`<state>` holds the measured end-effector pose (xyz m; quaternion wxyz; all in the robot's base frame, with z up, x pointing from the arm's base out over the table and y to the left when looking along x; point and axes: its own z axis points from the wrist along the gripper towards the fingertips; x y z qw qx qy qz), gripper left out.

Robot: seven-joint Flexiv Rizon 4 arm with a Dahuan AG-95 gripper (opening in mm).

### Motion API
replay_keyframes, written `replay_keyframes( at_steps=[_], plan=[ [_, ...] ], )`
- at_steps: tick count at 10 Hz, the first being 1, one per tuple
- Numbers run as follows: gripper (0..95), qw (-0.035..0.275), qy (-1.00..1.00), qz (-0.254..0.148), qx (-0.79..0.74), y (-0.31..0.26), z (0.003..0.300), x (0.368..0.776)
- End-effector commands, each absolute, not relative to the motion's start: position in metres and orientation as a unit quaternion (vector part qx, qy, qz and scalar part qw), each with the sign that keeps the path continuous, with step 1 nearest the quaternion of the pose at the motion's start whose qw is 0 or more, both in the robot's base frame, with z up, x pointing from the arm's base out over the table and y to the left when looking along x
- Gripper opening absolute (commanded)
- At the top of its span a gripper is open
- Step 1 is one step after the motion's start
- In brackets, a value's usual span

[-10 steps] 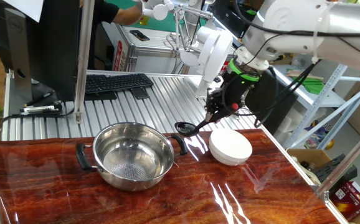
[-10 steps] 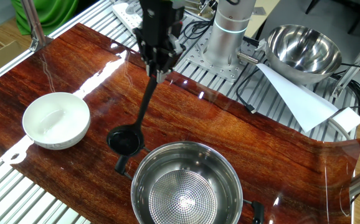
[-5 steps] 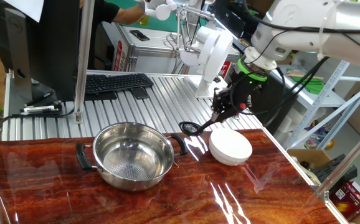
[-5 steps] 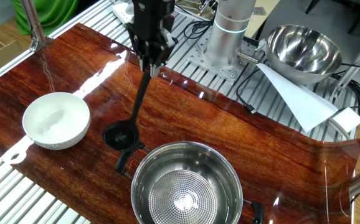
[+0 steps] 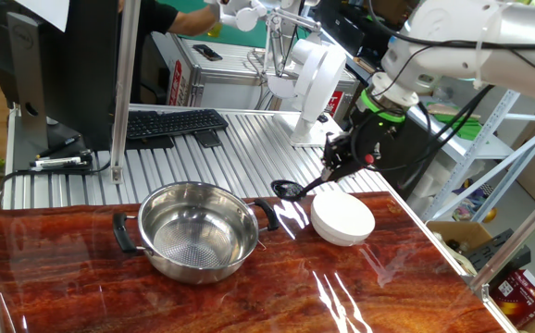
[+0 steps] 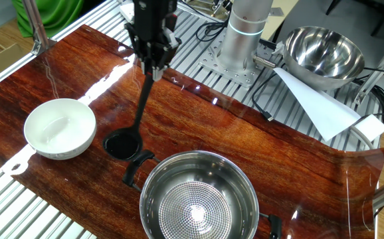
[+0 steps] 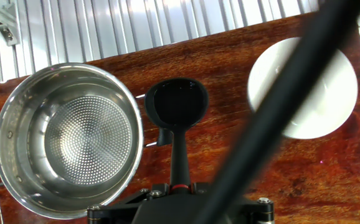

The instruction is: Scoop water with a large spoon from one bowl to another

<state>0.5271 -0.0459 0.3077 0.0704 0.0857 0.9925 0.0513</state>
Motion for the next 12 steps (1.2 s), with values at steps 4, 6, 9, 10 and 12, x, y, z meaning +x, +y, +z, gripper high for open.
replay_keyframes(
  at_steps=[4, 6, 9, 10, 12],
  plan=[
    [0.0, 0.070, 0.993, 0.052, 0.076, -0.060, 0.306, 0.523],
    [0.0, 0.068, 0.993, 0.056, 0.077, -0.066, 0.305, 0.522],
    [0.0, 0.070, 0.993, 0.059, 0.074, -0.078, 0.302, 0.523],
    [0.0, 0.070, 0.993, 0.059, 0.074, -0.079, 0.301, 0.522],
    [0.0, 0.070, 0.993, 0.059, 0.075, -0.081, 0.301, 0.522]
  ],
)
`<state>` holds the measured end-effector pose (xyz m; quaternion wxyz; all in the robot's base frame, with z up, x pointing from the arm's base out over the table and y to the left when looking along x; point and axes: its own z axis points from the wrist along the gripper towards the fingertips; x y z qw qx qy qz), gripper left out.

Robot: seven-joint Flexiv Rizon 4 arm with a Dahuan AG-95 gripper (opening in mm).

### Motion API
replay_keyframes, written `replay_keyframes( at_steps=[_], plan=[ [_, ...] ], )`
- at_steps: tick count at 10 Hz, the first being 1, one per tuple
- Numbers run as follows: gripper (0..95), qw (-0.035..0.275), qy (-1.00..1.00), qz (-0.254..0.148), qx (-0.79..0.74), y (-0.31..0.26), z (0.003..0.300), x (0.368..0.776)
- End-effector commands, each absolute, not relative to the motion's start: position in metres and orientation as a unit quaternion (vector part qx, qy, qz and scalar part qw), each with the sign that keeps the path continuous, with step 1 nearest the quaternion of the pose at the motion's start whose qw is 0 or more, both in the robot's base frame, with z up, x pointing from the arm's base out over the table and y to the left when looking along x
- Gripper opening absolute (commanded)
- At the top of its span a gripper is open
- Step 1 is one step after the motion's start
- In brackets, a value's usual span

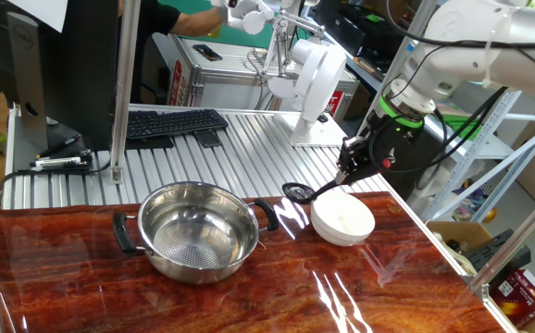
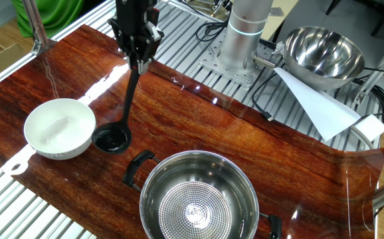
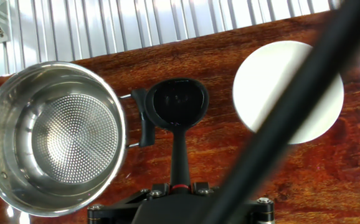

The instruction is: Scoop water with a large spoon from one bowl to another

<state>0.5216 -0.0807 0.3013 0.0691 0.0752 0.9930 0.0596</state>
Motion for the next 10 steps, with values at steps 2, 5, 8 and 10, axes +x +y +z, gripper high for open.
replay_keyframes(
  at_steps=[2, 5, 8, 10],
  plan=[
    [0.0, 0.070, 0.993, 0.060, 0.078, -0.082, 0.301, 0.522],
    [0.0, 0.070, 0.993, 0.064, 0.076, -0.086, 0.301, 0.519],
    [0.0, 0.073, 0.993, 0.065, 0.072, -0.092, 0.299, 0.519],
    [0.0, 0.073, 0.993, 0.065, 0.071, -0.095, 0.299, 0.518]
  ],
)
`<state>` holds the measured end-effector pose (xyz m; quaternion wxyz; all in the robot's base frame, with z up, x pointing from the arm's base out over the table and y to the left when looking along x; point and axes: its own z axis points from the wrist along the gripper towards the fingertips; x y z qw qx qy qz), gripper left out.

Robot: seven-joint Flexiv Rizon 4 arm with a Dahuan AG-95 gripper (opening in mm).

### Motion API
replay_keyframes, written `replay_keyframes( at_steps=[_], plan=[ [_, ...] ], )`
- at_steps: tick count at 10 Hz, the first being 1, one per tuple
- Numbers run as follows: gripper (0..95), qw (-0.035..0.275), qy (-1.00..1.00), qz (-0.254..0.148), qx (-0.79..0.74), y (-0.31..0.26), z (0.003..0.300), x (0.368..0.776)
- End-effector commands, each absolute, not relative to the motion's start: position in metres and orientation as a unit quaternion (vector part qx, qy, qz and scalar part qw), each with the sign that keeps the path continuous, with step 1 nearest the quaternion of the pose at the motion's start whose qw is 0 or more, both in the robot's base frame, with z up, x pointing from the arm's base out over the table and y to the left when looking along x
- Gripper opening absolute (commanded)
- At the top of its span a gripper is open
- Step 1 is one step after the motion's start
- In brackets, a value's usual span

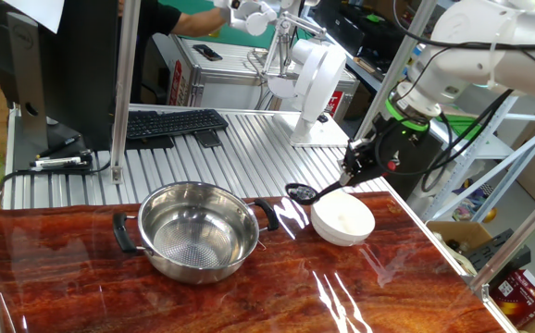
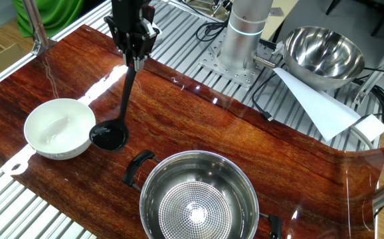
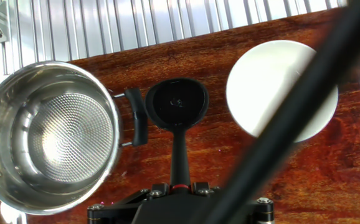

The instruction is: Scoop water with a large spoon from one bowl to another

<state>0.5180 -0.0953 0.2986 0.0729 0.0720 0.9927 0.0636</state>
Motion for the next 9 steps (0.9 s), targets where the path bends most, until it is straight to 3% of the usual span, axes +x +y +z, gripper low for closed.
replay_keyframes(
  at_steps=[1, 9],
  plan=[
    [0.0, 0.073, 0.993, 0.065, 0.070, -0.096, 0.299, 0.517],
    [0.0, 0.078, 0.993, 0.070, 0.059, -0.121, 0.292, 0.513]
  ],
)
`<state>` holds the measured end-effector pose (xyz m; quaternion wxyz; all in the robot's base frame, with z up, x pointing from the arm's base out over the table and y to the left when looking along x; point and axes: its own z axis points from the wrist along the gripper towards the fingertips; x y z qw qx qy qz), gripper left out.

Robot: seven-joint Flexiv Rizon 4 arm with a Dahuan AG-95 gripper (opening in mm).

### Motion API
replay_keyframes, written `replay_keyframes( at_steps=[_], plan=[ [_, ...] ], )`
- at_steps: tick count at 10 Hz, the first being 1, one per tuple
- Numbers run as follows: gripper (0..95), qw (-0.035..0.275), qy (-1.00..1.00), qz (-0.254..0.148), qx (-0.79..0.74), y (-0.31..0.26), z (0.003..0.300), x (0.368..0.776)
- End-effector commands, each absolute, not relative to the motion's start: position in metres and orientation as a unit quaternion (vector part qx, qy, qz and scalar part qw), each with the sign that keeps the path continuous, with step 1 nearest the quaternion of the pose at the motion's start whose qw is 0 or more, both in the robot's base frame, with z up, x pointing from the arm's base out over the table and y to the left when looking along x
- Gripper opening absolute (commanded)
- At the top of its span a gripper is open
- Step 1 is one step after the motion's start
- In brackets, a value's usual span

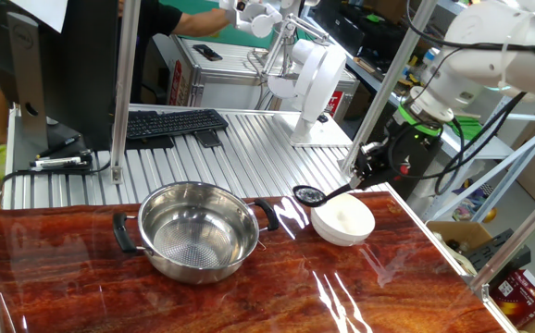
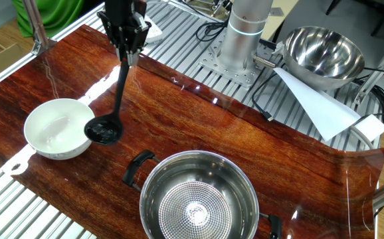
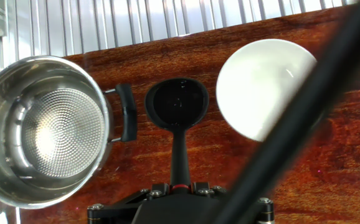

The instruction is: Scoop water with a large spoon from one bowl to another

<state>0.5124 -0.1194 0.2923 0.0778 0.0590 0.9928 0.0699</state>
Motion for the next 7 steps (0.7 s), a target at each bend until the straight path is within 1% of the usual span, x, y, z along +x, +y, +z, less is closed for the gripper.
replay_keyframes(
  at_steps=[1, 7],
  plan=[
    [0.0, 0.079, 0.993, 0.069, 0.058, -0.1224, 0.2904, 0.5133],
    [0.0, 0.086, 0.993, 0.065, 0.054, -0.1299, 0.2846, 0.5149]
  ],
)
